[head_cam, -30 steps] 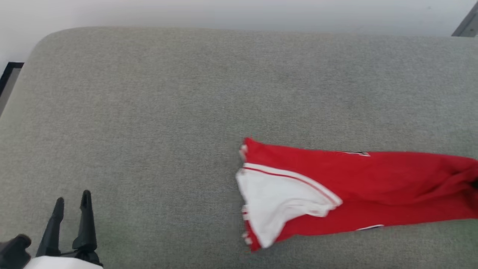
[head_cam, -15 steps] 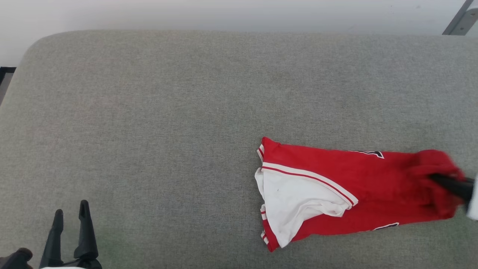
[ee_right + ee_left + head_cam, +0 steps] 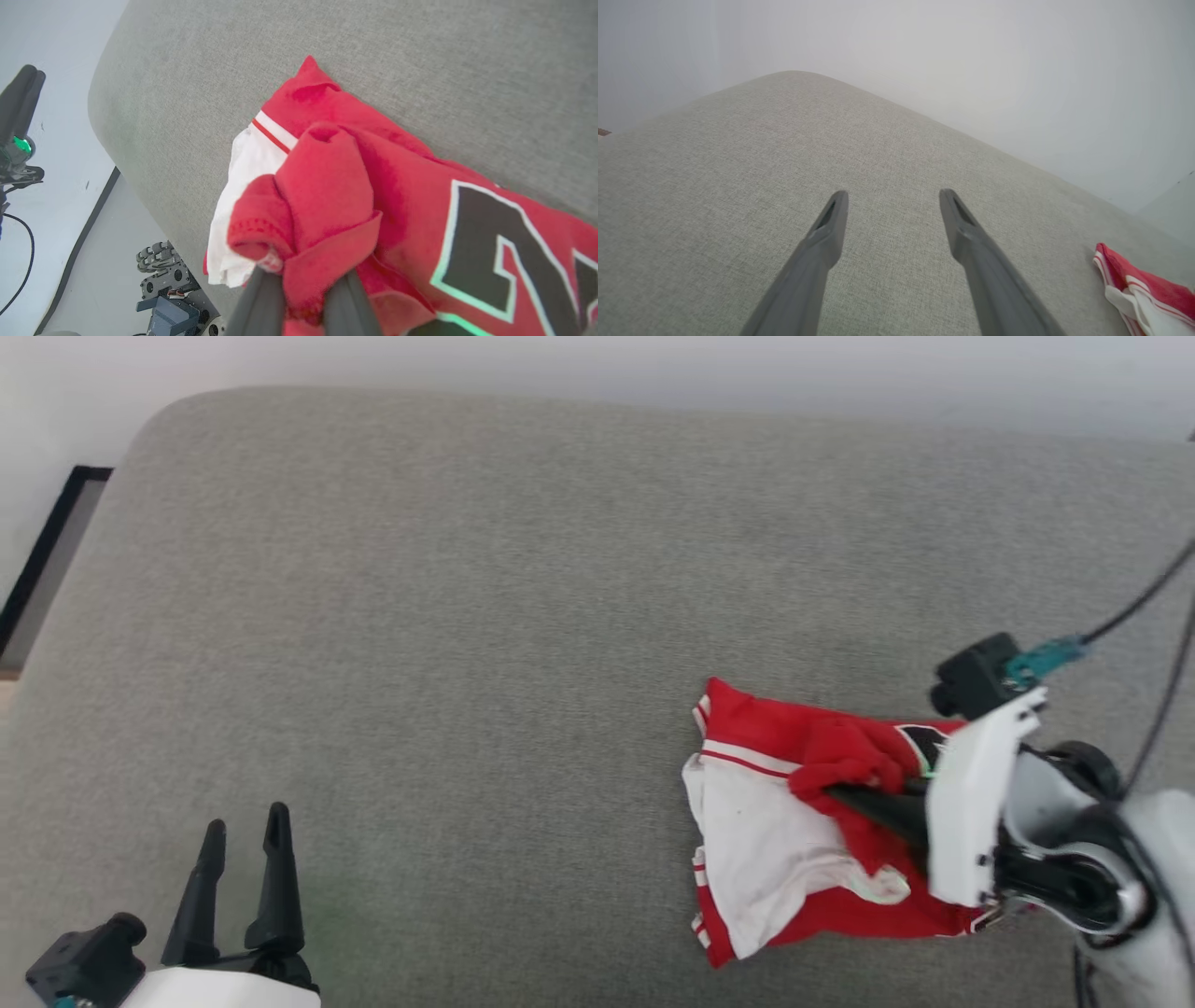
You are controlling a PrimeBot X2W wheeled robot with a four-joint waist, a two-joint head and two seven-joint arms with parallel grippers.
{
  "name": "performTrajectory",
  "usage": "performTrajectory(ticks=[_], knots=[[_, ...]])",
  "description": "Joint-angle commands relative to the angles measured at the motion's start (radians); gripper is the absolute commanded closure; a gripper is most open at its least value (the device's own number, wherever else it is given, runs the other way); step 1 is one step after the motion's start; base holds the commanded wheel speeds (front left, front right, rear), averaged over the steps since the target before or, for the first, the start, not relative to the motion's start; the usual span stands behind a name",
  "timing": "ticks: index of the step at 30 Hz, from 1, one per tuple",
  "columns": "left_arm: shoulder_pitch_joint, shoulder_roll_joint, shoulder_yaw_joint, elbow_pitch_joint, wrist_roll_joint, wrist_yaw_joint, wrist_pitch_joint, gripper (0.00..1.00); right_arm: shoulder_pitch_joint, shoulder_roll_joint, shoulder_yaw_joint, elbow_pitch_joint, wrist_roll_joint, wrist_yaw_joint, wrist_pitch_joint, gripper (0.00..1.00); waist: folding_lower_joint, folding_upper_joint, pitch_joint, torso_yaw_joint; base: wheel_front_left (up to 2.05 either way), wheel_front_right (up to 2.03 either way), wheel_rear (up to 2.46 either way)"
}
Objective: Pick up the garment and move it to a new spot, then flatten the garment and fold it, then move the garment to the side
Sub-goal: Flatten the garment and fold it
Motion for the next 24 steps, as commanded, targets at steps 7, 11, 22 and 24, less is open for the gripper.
performTrajectory(ticks=[7,11,22,24], knots=[[-0.022,-0.001,-0.030,0.016,-0.028,-0.003,-0.004,0.00,-0.094,0.070,0.148,0.162,-0.058,0.000,-0.062,1.00,0.0000,0.0000,-0.001,0.062,0.00,0.00,0.00],[-0.017,-0.001,-0.036,0.019,-0.037,-0.004,-0.004,0.00,-0.117,0.075,0.178,0.191,-0.064,0.000,-0.091,0.33,0.0000,0.0000,-0.007,0.066,0.00,0.00,0.00],[0.010,0.009,-0.024,0.011,-0.037,-0.004,-0.004,0.00,-0.101,-0.017,0.128,0.057,-0.002,0.000,-0.121,0.00,0.0000,0.0000,-0.037,0.009,0.00,0.00,0.00],[0.011,0.010,-0.020,0.008,-0.036,-0.004,-0.004,0.00,-0.088,-0.036,0.096,0.028,-0.005,0.000,-0.134,0.00,0.0000,0.0000,-0.040,-0.009,0.00,0.00,0.00]])
